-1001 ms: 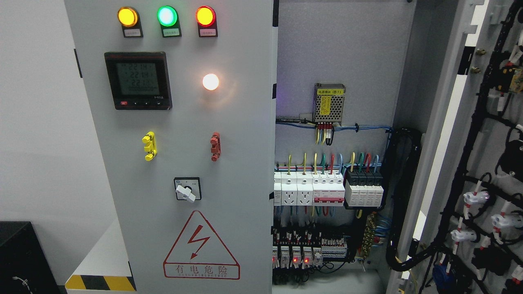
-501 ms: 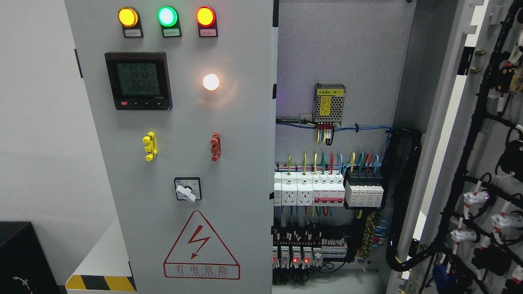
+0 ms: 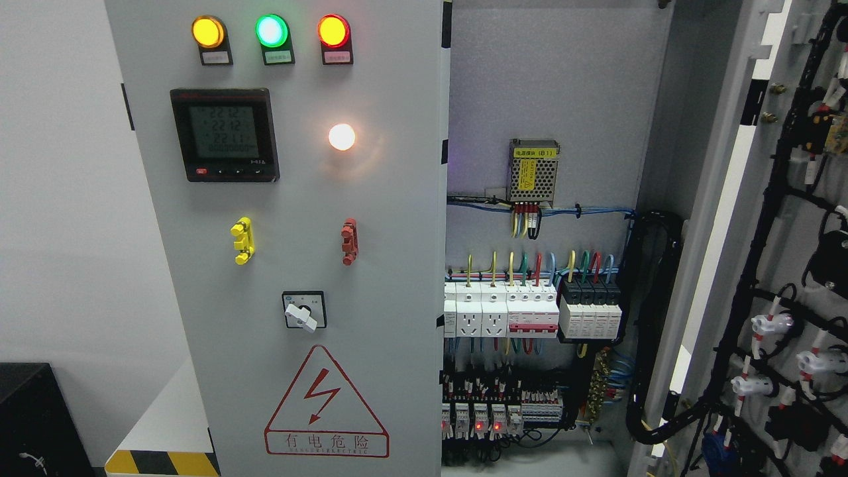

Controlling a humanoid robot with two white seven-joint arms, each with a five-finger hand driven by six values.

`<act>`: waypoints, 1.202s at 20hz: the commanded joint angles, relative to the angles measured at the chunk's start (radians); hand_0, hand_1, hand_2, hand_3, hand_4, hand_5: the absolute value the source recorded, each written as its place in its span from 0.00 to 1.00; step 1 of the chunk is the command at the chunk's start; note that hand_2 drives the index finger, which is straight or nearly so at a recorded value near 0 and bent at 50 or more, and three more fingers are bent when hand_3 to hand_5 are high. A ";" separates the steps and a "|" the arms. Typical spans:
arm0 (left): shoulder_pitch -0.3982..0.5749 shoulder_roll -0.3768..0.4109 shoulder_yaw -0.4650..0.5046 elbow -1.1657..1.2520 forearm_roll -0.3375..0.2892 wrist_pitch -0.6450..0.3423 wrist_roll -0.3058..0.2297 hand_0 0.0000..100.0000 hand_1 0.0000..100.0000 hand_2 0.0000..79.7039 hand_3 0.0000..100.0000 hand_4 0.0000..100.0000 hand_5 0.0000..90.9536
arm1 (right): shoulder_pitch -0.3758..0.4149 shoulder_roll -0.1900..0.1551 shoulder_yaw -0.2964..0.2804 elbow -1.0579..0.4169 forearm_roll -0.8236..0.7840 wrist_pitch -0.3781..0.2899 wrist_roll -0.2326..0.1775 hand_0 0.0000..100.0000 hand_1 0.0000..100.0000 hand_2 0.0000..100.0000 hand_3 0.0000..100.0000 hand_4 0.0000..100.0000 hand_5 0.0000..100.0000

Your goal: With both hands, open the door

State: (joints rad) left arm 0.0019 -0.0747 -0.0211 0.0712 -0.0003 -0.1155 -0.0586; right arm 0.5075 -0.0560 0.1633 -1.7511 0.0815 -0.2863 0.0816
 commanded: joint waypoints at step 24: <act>0.004 -0.025 -0.008 -0.008 -0.001 0.043 -0.001 0.00 0.00 0.00 0.00 0.00 0.00 | -0.943 0.093 -0.019 0.019 -0.230 0.322 -0.010 0.00 0.00 0.00 0.00 0.00 0.00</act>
State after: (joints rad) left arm 0.0000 -0.0972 -0.0138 0.0625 0.0000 -0.0743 -0.0601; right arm -0.3016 0.0075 0.1733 -1.8860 -0.1358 0.0319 0.0684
